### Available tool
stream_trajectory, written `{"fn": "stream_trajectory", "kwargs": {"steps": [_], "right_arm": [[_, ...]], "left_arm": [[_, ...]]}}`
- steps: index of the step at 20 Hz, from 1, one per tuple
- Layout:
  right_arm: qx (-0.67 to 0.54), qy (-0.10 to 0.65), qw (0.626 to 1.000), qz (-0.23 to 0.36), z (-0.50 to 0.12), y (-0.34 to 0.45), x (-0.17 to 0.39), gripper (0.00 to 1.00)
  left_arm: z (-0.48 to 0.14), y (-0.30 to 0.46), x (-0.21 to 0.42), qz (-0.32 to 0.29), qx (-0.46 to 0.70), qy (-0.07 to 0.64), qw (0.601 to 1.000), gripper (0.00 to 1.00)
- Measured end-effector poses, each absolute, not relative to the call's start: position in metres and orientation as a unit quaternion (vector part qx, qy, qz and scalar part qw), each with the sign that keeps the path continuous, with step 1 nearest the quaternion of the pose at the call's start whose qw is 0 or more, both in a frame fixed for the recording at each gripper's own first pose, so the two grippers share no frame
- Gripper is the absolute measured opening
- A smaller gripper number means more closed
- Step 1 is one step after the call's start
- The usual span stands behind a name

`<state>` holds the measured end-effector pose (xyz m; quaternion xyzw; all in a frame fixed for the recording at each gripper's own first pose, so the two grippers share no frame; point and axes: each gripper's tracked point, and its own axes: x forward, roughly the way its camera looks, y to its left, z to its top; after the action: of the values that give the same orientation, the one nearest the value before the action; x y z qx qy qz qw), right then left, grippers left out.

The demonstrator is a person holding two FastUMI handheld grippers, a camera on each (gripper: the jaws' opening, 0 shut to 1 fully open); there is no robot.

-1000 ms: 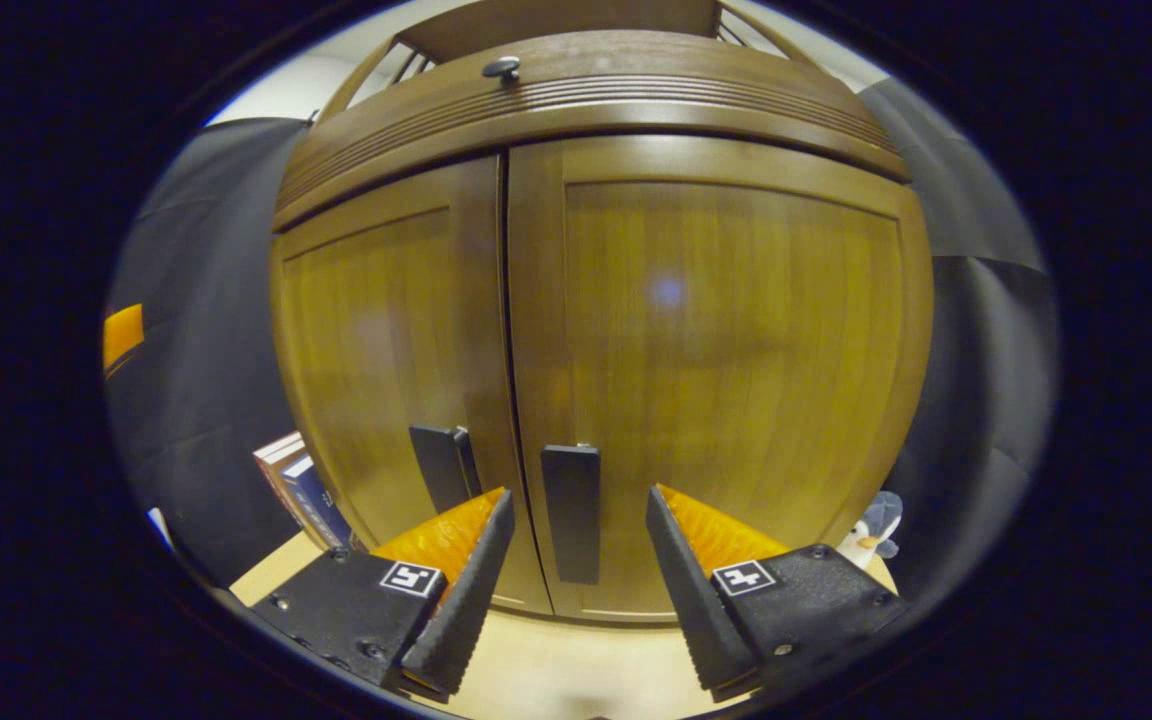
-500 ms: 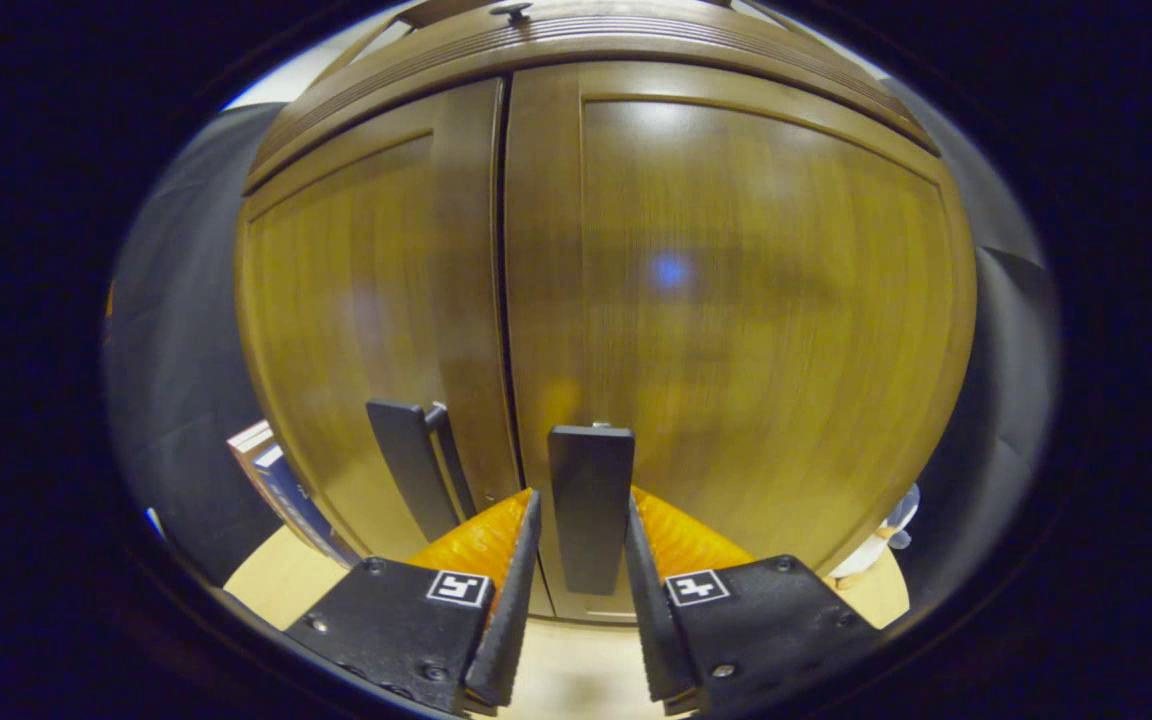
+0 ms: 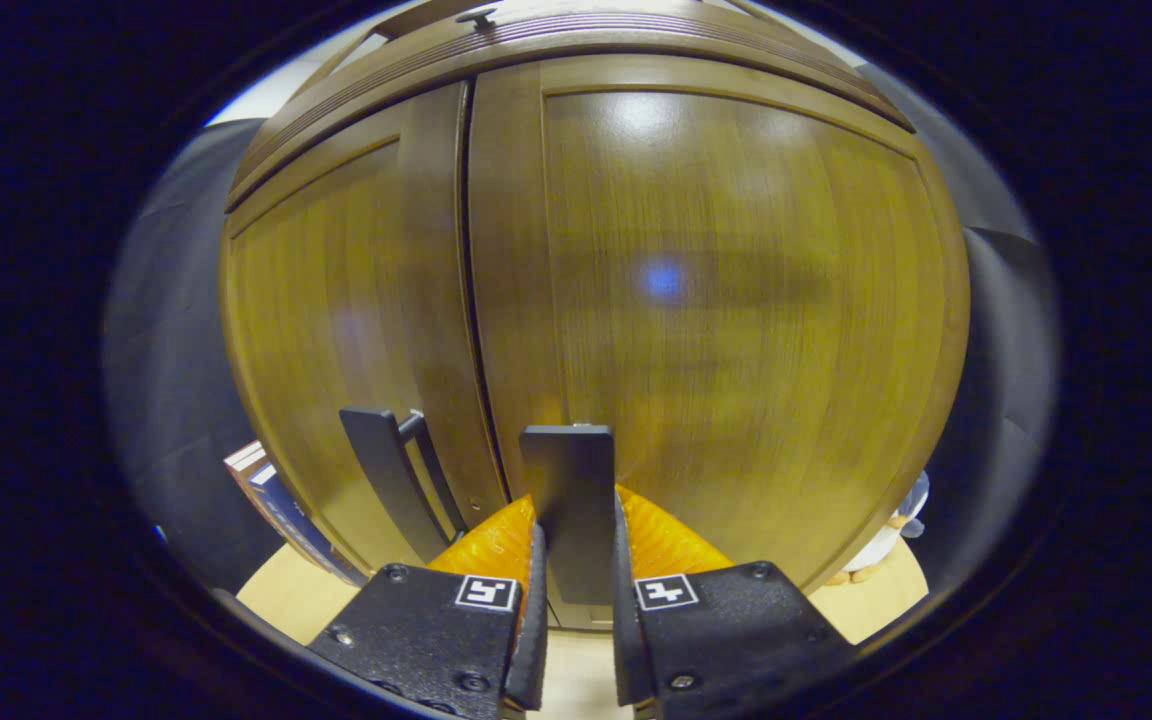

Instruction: Open the right door of the double-door shoe cabinet with the right hand, and open the left door with the left hand.

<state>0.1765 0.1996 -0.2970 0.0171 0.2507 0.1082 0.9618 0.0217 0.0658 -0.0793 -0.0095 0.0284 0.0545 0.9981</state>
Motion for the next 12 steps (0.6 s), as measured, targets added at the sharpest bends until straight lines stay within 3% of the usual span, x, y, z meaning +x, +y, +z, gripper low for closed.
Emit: {"fn": "stream_trajectory", "kwargs": {"steps": [9, 10, 12], "right_arm": [[0.026, 0.245, 0.961, 0.124, -0.292, 0.188, 0.142, 0.27], [0.024, 0.243, 0.961, 0.126, -0.29, 0.184, 0.135, 0.27], [0.025, 0.243, 0.961, 0.129, -0.285, 0.178, 0.121, 0.27]], "left_arm": [[-0.079, 0.029, 0.02, 0.017, 0.003, 0.03, 0.999, 0.94], [-0.077, 0.024, 0.019, 0.013, 0.005, 0.025, 1.0, 1.0], [-0.078, 0.015, 0.017, 0.004, 0.01, 0.024, 1.0, 0.94]]}}
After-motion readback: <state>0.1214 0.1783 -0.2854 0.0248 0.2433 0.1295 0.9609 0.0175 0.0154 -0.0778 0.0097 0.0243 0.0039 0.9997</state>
